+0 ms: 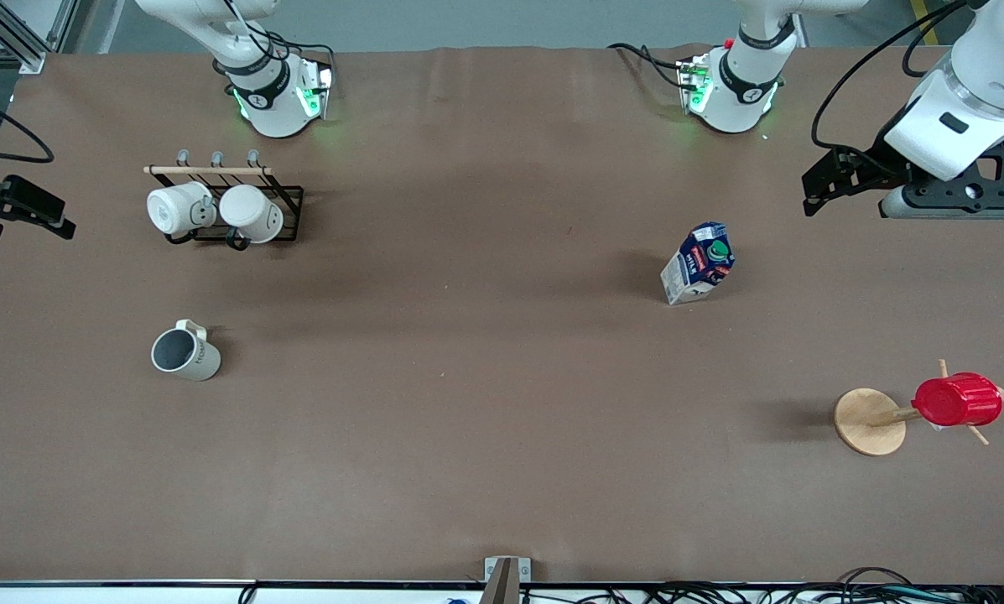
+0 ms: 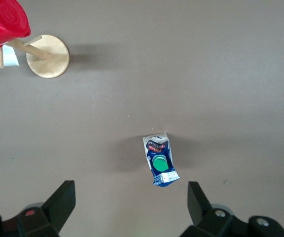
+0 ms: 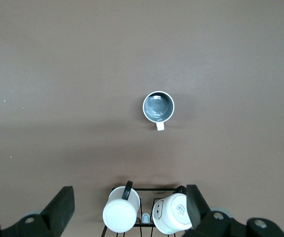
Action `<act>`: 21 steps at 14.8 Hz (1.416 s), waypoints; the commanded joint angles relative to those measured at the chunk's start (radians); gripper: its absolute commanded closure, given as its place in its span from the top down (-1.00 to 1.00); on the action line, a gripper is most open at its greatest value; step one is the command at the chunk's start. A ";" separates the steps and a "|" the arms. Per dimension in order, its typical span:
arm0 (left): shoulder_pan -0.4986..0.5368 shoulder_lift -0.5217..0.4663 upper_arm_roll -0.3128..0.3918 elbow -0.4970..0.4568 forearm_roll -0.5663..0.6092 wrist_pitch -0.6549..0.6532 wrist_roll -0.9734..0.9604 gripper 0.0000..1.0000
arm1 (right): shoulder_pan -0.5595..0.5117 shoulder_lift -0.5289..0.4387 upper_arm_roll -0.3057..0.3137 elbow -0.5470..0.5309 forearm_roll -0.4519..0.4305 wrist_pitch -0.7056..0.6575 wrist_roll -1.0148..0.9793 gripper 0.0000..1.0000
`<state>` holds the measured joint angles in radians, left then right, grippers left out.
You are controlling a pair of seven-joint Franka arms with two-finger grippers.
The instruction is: Place cup and milk on table
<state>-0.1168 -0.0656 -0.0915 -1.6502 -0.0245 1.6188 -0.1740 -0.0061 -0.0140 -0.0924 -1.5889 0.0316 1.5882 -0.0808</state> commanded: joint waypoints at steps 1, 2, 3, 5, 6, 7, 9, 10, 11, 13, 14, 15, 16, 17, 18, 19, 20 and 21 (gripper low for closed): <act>0.002 0.019 0.001 0.032 0.018 0.001 0.016 0.99 | 0.002 -0.014 -0.001 -0.016 -0.016 0.006 0.015 1.00; 0.002 0.030 0.003 0.042 0.017 0.000 0.016 0.99 | 0.002 -0.014 -0.001 -0.016 -0.016 0.007 0.015 1.00; 0.008 0.033 0.003 0.047 0.015 0.000 0.013 0.99 | 0.002 -0.014 -0.001 -0.016 -0.016 0.006 0.015 1.00; 0.005 0.053 0.003 0.059 0.017 0.000 0.008 0.99 | 0.002 -0.015 -0.001 -0.016 -0.016 0.006 0.015 1.00; 0.003 0.056 0.003 0.058 0.017 0.000 0.004 0.99 | 0.000 -0.014 -0.001 -0.016 -0.016 0.007 0.015 1.00; 0.005 0.062 0.001 0.058 0.017 0.000 0.002 0.99 | 0.000 -0.014 -0.001 -0.016 -0.016 0.009 0.013 1.00; 0.005 0.082 0.003 0.056 0.018 0.001 -0.002 1.00 | -0.002 -0.014 -0.001 -0.016 -0.018 0.010 0.013 1.00; 0.005 0.090 0.003 0.053 0.018 0.003 -0.002 1.00 | -0.002 -0.011 -0.003 -0.019 -0.016 0.010 0.012 1.00; 0.005 0.092 0.003 0.053 0.018 0.006 -0.002 1.00 | -0.002 0.000 -0.003 -0.032 -0.018 0.024 0.009 1.00; 0.009 0.096 0.003 0.049 0.018 0.026 -0.004 1.00 | -0.002 0.015 -0.003 -0.104 -0.018 0.085 0.001 1.00; 0.011 0.101 0.003 0.046 0.018 0.035 -0.004 1.00 | 0.002 0.022 -0.003 -0.150 -0.018 0.131 0.001 1.00; 0.011 0.111 0.001 0.046 0.018 0.038 -0.004 1.00 | 0.000 0.026 -0.001 -0.192 -0.021 0.177 -0.005 1.00; 0.009 0.118 0.001 0.046 0.018 0.039 -0.002 1.00 | -0.003 0.044 -0.003 -0.221 -0.024 0.217 -0.034 1.00; 0.009 0.124 0.001 0.044 0.018 0.039 -0.002 1.00 | -0.006 0.070 -0.004 -0.235 -0.024 0.246 -0.074 1.00; 0.008 0.130 -0.001 0.038 0.018 0.039 -0.002 1.00 | -0.006 0.106 -0.024 -0.238 -0.024 0.271 -0.095 1.00; 0.005 0.133 -0.001 0.029 0.017 0.053 -0.004 1.00 | -0.003 0.142 -0.038 -0.238 -0.024 0.297 -0.115 1.00; 0.002 0.132 -0.004 0.001 0.017 0.078 -0.009 1.00 | -0.006 0.190 -0.046 -0.240 -0.022 0.335 -0.160 1.00; -0.001 0.130 -0.008 -0.019 0.017 0.095 -0.012 1.00 | -0.008 0.228 -0.061 -0.240 -0.022 0.366 -0.201 1.00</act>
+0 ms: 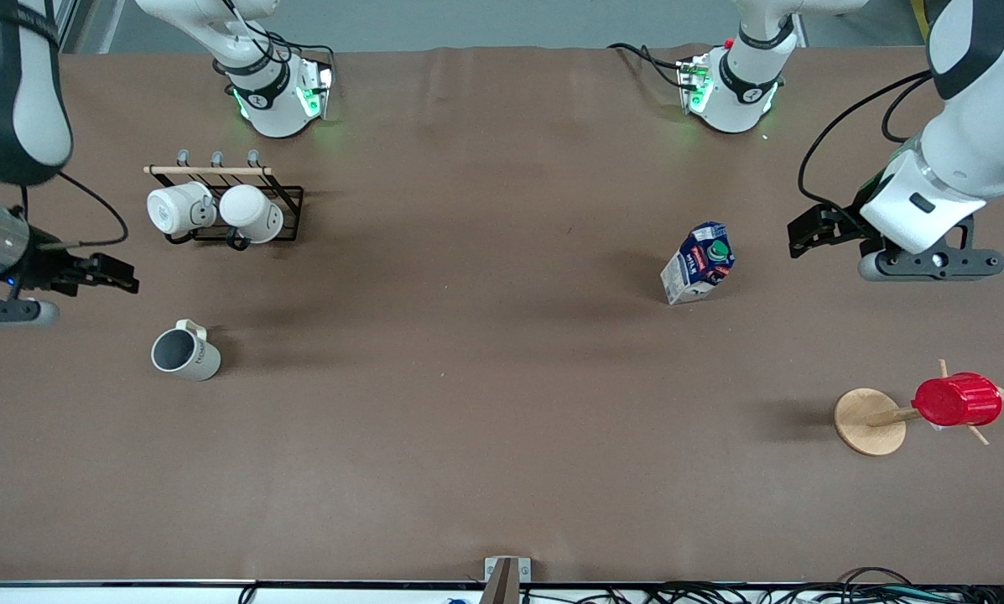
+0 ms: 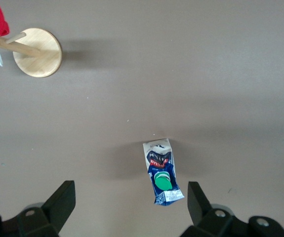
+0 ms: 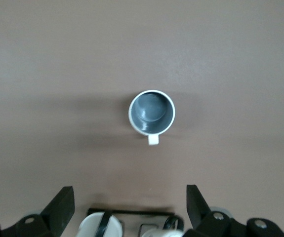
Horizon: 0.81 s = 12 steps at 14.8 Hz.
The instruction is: Place cup and milk on table
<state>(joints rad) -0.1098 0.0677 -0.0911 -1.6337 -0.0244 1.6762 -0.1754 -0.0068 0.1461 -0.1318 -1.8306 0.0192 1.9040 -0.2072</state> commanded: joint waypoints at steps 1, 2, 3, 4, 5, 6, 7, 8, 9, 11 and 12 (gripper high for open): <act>-0.010 -0.002 -0.009 -0.050 0.017 0.052 -0.018 1.00 | -0.007 0.105 -0.038 0.001 -0.005 0.079 -0.105 1.00; -0.011 -0.002 -0.009 -0.075 0.017 0.077 -0.032 1.00 | -0.007 0.134 -0.048 0.001 0.001 0.102 -0.130 1.00; -0.013 -0.002 -0.010 -0.101 0.015 0.104 -0.039 1.00 | -0.007 0.163 -0.049 0.001 0.002 0.128 -0.136 1.00; -0.013 0.000 -0.019 -0.123 0.015 0.129 -0.048 1.00 | -0.009 0.191 -0.049 0.001 0.002 0.157 -0.136 1.00; -0.013 0.009 -0.028 -0.142 0.015 0.154 -0.058 1.00 | -0.009 0.216 -0.049 0.001 0.004 0.183 -0.136 1.00; -0.013 0.017 -0.036 -0.164 0.015 0.177 -0.070 1.00 | -0.009 0.242 -0.049 -0.001 0.005 0.203 -0.136 1.00; -0.013 0.024 -0.041 -0.179 0.015 0.192 -0.075 1.00 | -0.009 0.262 -0.049 -0.010 0.008 0.228 -0.136 1.00; -0.013 0.030 -0.047 -0.189 0.015 0.200 -0.075 1.00 | -0.010 0.282 -0.049 -0.016 0.008 0.269 -0.138 1.00; -0.013 0.038 -0.053 -0.198 0.015 0.201 -0.076 1.00 | -0.010 0.305 -0.049 -0.021 0.008 0.305 -0.146 1.00; -0.013 0.055 -0.071 -0.215 0.014 0.207 -0.084 1.00 | -0.016 0.332 -0.049 -0.025 0.022 0.351 -0.187 1.00; -0.011 0.058 -0.078 -0.222 0.014 0.218 -0.091 1.00 | -0.018 0.336 -0.049 -0.032 0.033 0.354 -0.199 0.94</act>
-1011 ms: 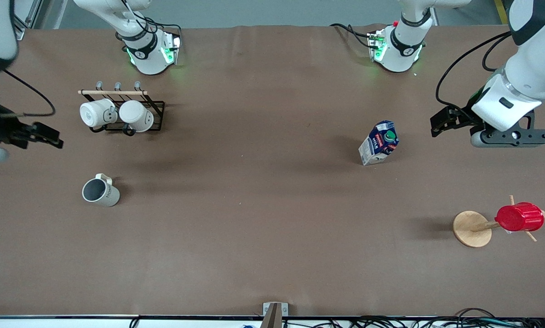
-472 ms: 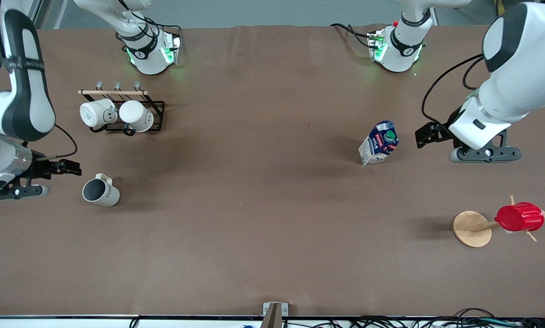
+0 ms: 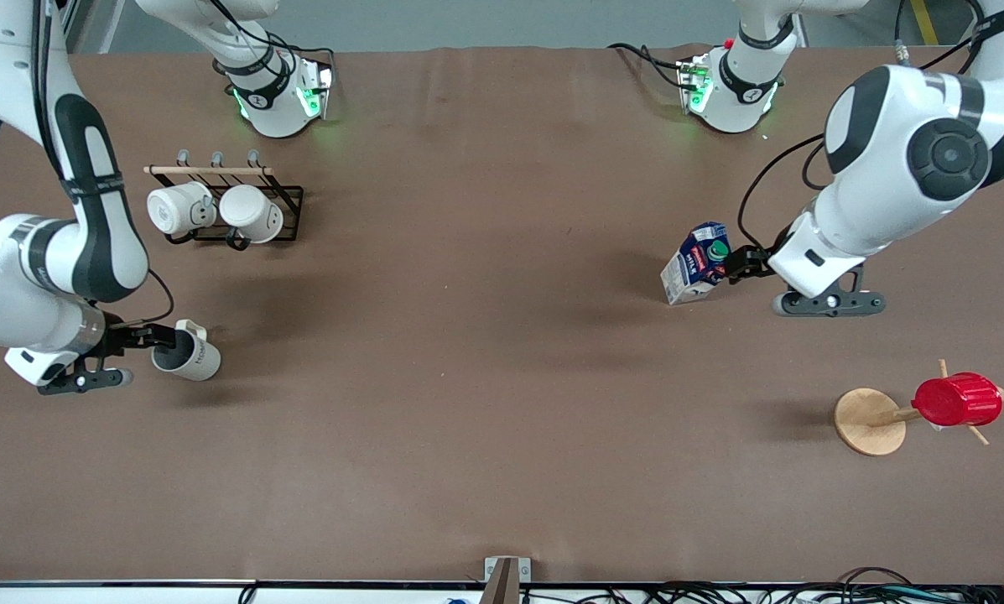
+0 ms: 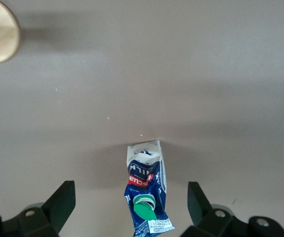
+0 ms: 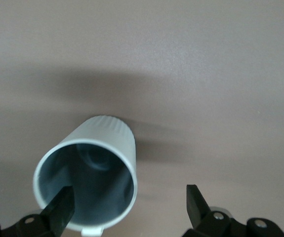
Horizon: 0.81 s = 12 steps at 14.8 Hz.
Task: Place cup and milk on table
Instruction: 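Grasp the white mug with the right gripper while the left gripper grasps the carton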
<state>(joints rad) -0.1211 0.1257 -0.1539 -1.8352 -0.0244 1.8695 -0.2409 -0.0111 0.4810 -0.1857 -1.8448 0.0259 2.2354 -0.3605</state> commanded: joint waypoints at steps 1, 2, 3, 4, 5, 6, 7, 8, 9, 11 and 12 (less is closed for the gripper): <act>0.000 0.000 -0.016 -0.032 0.014 0.031 -0.028 1.00 | -0.012 0.013 0.005 -0.017 0.034 0.026 -0.048 0.77; 0.001 0.000 -0.016 -0.035 0.012 0.033 -0.028 1.00 | -0.012 0.024 0.005 -0.017 0.041 0.044 -0.048 0.58; 0.003 0.000 -0.018 -0.036 0.008 0.033 -0.028 1.00 | -0.009 0.031 0.005 -0.019 0.045 0.062 -0.048 0.32; 0.001 0.003 -0.018 -0.039 0.006 0.031 -0.028 1.00 | -0.009 0.045 0.006 -0.019 0.045 0.067 -0.048 0.05; 0.001 0.008 -0.019 -0.050 0.005 0.033 -0.028 1.00 | -0.009 0.050 0.006 -0.019 0.048 0.072 -0.048 -0.24; 0.000 0.008 -0.021 -0.064 0.005 0.037 -0.029 1.00 | -0.009 0.051 0.006 -0.019 0.051 0.076 -0.048 -0.55; 0.000 0.006 -0.021 -0.079 0.005 0.048 -0.028 1.00 | -0.009 0.054 0.006 -0.019 0.064 0.078 -0.048 -0.93; 0.000 0.005 -0.024 -0.096 0.005 0.054 -0.029 1.00 | -0.009 0.062 0.005 -0.016 0.081 0.076 -0.048 -1.00; 0.003 0.002 -0.038 -0.111 0.003 0.054 -0.029 1.00 | -0.010 0.062 0.005 -0.010 0.083 0.075 -0.051 -1.00; 0.004 0.002 -0.039 -0.130 0.003 0.056 -0.031 1.00 | -0.001 0.060 0.006 0.009 0.084 0.063 -0.070 -1.00; 0.004 0.002 -0.041 -0.139 0.003 0.057 -0.032 1.00 | 0.006 0.054 0.011 0.010 0.086 0.053 -0.066 -1.00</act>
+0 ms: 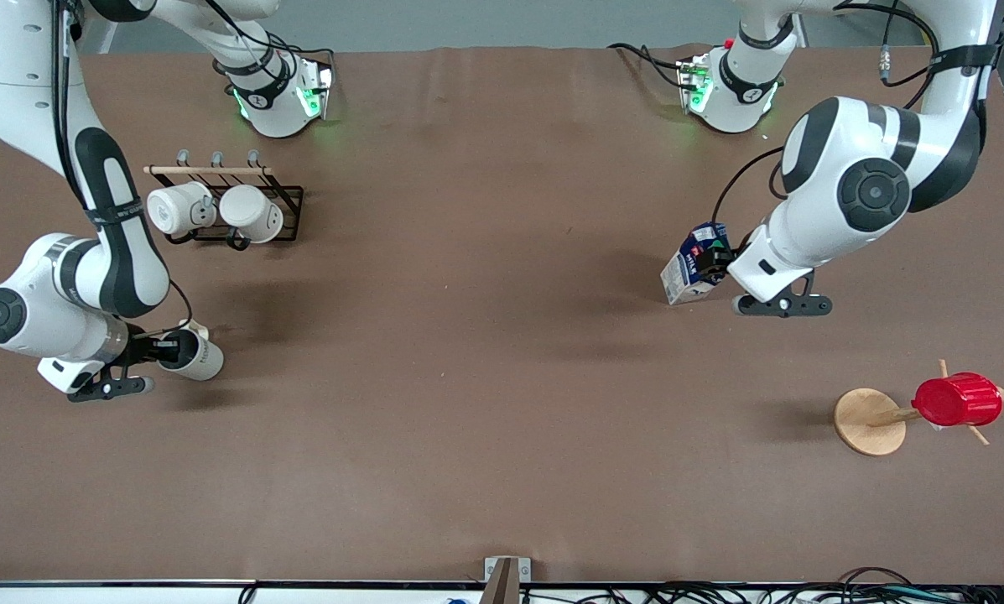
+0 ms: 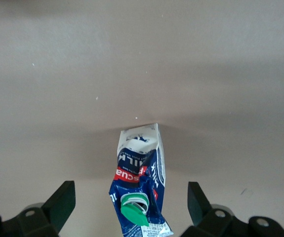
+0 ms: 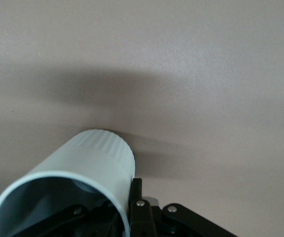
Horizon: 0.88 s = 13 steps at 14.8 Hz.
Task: Place cup and milk on table
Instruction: 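Grasp the white mug with the right gripper while the left gripper grasps the carton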
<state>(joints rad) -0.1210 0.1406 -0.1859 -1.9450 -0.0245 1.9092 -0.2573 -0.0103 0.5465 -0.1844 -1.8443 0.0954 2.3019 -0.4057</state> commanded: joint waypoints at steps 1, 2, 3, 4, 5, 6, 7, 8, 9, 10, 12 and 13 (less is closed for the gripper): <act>0.004 -0.013 -0.009 -0.041 0.003 0.022 -0.016 1.00 | 0.019 -0.020 0.016 0.020 0.017 -0.030 -0.018 -1.00; 0.003 -0.015 -0.009 -0.060 0.003 0.033 -0.016 1.00 | 0.036 -0.037 0.022 0.028 0.017 -0.048 -0.012 -1.00; 0.003 -0.015 -0.009 -0.077 0.003 0.043 -0.022 1.00 | 0.050 -0.055 0.038 0.030 0.017 -0.064 0.007 -1.00; 0.003 -0.016 -0.014 -0.094 0.003 0.053 -0.034 1.00 | 0.056 -0.074 0.072 0.028 0.017 -0.074 0.058 -1.00; 0.003 -0.018 -0.021 -0.110 0.003 0.063 -0.040 1.00 | 0.059 -0.094 0.123 0.027 0.015 -0.087 0.147 -1.00; 0.003 -0.019 -0.023 -0.127 0.003 0.067 -0.040 1.00 | 0.064 -0.108 0.173 0.023 0.014 -0.096 0.245 -1.00; 0.004 -0.022 -0.023 -0.137 0.003 0.067 -0.040 0.99 | 0.070 -0.120 0.218 0.020 0.010 -0.099 0.340 -1.00; 0.004 -0.022 -0.024 -0.143 0.003 0.067 -0.040 0.99 | 0.082 -0.125 0.256 0.020 0.006 -0.110 0.428 -1.00; 0.004 -0.022 -0.023 -0.144 0.003 0.065 -0.040 0.99 | 0.101 -0.125 0.293 0.019 0.004 -0.108 0.526 -1.00; 0.004 -0.024 -0.023 -0.158 0.003 0.065 -0.040 0.99 | 0.122 -0.125 0.324 0.020 0.003 -0.105 0.621 -1.00; 0.004 -0.032 -0.024 -0.181 0.003 0.064 -0.040 0.99 | 0.182 -0.123 0.377 0.020 -0.026 -0.093 0.833 -1.00; 0.006 -0.035 -0.024 -0.189 0.003 0.064 -0.042 1.00 | 0.211 -0.122 0.407 0.023 -0.066 -0.081 0.946 -1.00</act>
<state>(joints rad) -0.1205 0.1395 -0.2028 -2.0934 -0.0245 1.9621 -0.2812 0.1611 0.4464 0.1776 -1.7951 0.0819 2.1987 0.3494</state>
